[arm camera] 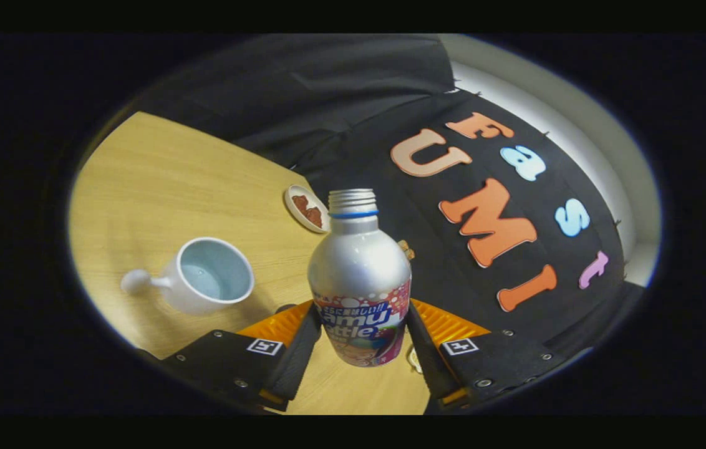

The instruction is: Take the bottle from table, then pour the juice into the cup, finally place the bottle on the coaster

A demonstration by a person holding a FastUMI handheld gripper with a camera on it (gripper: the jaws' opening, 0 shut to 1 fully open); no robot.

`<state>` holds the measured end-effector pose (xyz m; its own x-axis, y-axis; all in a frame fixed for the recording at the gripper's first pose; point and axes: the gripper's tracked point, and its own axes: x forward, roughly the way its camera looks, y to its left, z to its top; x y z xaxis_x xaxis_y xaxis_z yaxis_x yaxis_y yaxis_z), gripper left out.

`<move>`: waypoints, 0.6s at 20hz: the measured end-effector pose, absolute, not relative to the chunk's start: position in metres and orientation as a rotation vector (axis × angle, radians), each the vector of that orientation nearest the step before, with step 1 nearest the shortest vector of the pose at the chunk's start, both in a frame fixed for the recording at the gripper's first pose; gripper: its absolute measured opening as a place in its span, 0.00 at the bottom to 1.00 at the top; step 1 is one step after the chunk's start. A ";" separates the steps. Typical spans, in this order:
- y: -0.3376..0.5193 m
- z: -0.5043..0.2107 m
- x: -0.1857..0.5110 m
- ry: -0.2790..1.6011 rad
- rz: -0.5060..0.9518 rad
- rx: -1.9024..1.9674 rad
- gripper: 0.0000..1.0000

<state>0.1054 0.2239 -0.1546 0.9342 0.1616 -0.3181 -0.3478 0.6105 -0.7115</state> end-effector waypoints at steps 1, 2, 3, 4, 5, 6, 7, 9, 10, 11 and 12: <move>0.222 -0.152 0.108 0.234 0.286 -0.810 0.78; 0.219 -0.149 0.112 0.232 0.276 -0.753 0.78; 0.218 -0.148 0.115 0.233 0.266 -0.697 0.78; 0.216 -0.147 0.117 0.235 0.257 -0.636 0.78; 0.214 -0.148 0.120 0.241 0.251 -0.570 0.78; 0.212 -0.150 0.122 0.258 0.247 -0.495 0.78; 0.212 -0.151 0.125 0.273 0.247 -0.429 0.78; 0.211 -0.151 0.131 0.293 0.235 -0.329 0.78; 0.211 -0.151 0.135 0.298 0.225 -0.289 0.78; 0.209 -0.150 0.136 0.306 0.223 -0.253 0.78; 0.209 -0.152 0.140 0.313 0.219 -0.216 0.78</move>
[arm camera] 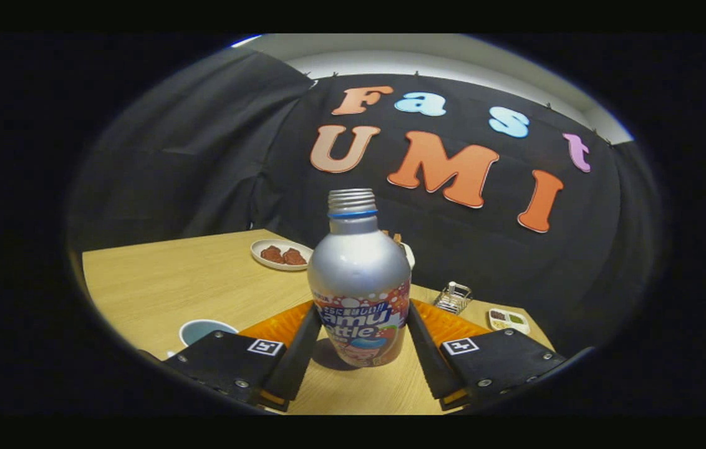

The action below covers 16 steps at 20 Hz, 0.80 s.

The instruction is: Take the bottle from table, then pour the juice into the cup, finally place the bottle on the coaster

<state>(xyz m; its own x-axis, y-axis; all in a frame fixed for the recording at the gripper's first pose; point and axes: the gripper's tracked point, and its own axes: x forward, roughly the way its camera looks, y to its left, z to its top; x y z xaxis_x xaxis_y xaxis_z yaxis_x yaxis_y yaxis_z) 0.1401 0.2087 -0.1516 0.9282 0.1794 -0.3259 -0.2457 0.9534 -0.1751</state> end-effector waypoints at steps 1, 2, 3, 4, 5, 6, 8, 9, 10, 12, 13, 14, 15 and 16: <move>0.209 -0.152 0.143 0.321 0.221 -0.182 0.78; 0.209 -0.156 0.144 0.330 0.222 -0.149 0.78; 0.211 -0.160 0.145 0.344 0.224 -0.117 0.78; 0.208 -0.163 0.148 0.356 0.222 -0.090 0.78; 0.208 -0.169 0.149 0.366 0.219 -0.068 0.78; 0.207 -0.175 0.149 0.377 0.214 -0.054 0.78; 0.206 -0.188 0.150 0.405 0.211 -0.025 0.78; 0.206 -0.193 0.151 0.411 0.210 -0.012 0.78; 0.206 -0.198 0.153 0.415 0.208 -0.005 0.78; 0.205 -0.208 0.158 0.428 0.207 0.008 0.78; 0.203 -0.213 0.160 0.435 0.200 0.013 0.78; 0.201 -0.218 0.167 0.441 0.197 0.022 0.78; 0.201 -0.225 0.168 0.451 0.198 0.035 0.78; 0.201 -0.233 0.169 0.466 0.201 0.046 0.78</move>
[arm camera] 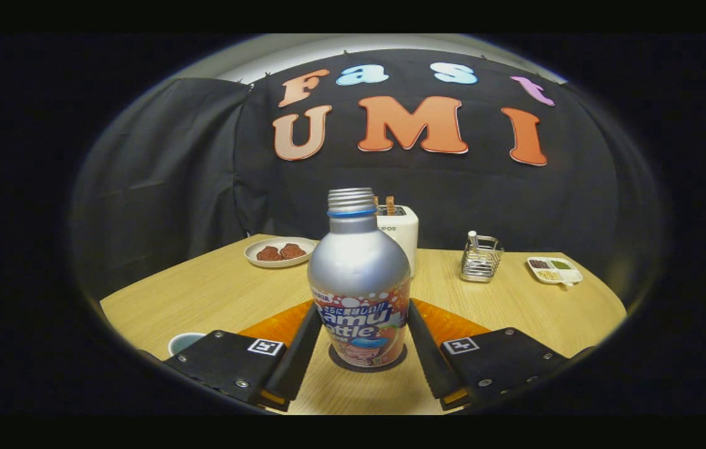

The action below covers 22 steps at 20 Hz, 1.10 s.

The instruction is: Take the bottle from table, then pour the juice into the cup, finally place the bottle on the coaster

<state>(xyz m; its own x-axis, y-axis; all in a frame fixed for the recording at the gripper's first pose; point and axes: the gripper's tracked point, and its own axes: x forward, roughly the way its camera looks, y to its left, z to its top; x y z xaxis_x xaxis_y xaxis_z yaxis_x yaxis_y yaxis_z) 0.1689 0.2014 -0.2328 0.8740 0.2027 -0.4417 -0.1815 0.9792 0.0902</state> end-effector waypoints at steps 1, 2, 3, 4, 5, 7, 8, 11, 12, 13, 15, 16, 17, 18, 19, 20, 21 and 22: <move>0.201 -0.239 0.171 0.480 0.199 0.052 0.78; 0.200 -0.245 0.173 0.490 0.198 0.053 0.78; 0.199 -0.250 0.175 0.497 0.195 0.056 0.78; 0.199 -0.255 0.175 0.504 0.197 0.064 0.78; 0.199 -0.257 0.177 0.504 0.198 0.075 0.78; 0.201 -0.264 0.179 0.515 0.202 0.091 0.78; 0.200 -0.265 0.179 0.513 0.205 0.095 0.78; 0.202 -0.265 0.182 0.512 0.212 0.107 0.81; 0.201 -0.266 0.180 0.521 0.209 0.108 0.81; 0.200 -0.266 0.179 0.523 0.206 0.108 0.84; 0.196 -0.260 0.176 0.516 0.198 0.094 0.96; 0.193 -0.255 0.172 0.507 0.194 0.085 0.98; 0.193 -0.248 0.169 0.495 0.198 0.078 0.98; 0.192 -0.239 0.163 0.484 0.203 0.079 0.98; 0.192 -0.231 0.160 0.468 0.212 0.086 0.98; 0.192 -0.219 0.154 0.447 0.219 0.088 0.98; 0.190 -0.208 0.150 0.421 0.220 0.084 0.98; 0.187 -0.195 0.144 0.392 0.221 0.076 0.98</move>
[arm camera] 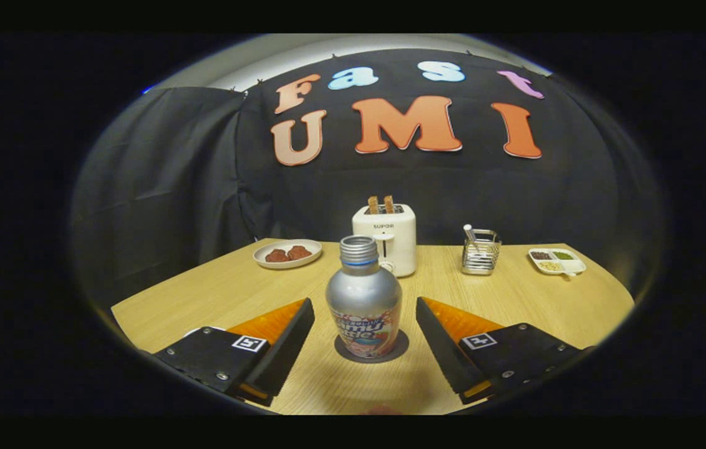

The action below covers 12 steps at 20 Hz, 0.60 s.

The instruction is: Take the bottle from table, then pour the juice into the cup, finally place the bottle on the coaster

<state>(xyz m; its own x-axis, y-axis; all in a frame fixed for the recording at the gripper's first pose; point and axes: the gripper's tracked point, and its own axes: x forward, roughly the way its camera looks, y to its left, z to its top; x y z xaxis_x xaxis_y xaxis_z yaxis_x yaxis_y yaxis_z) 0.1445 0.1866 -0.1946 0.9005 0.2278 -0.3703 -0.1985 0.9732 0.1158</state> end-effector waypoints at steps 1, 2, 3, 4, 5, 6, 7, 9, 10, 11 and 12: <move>0.184 -0.183 0.139 0.367 0.222 0.069 0.97; 0.182 -0.172 0.133 0.346 0.226 0.067 0.97; 0.179 -0.161 0.127 0.326 0.228 0.067 0.97; 0.177 -0.149 0.119 0.306 0.230 0.067 0.97; 0.173 -0.138 0.114 0.284 0.229 0.064 0.97; 0.170 -0.125 0.107 0.261 0.227 0.064 0.97; 0.165 -0.115 0.100 0.239 0.224 0.066 0.97; 0.157 -0.092 0.084 0.194 0.226 0.082 0.97; 0.152 -0.083 0.077 0.175 0.226 0.088 0.97; 0.146 -0.074 0.071 0.155 0.217 0.089 0.97; 0.138 -0.067 0.066 0.140 0.206 0.086 0.97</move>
<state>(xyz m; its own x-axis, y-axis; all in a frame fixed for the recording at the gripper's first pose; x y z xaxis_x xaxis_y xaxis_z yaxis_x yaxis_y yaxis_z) 0.0659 0.1384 -0.0667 0.9692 0.2095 -0.1292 -0.1975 0.9752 0.0996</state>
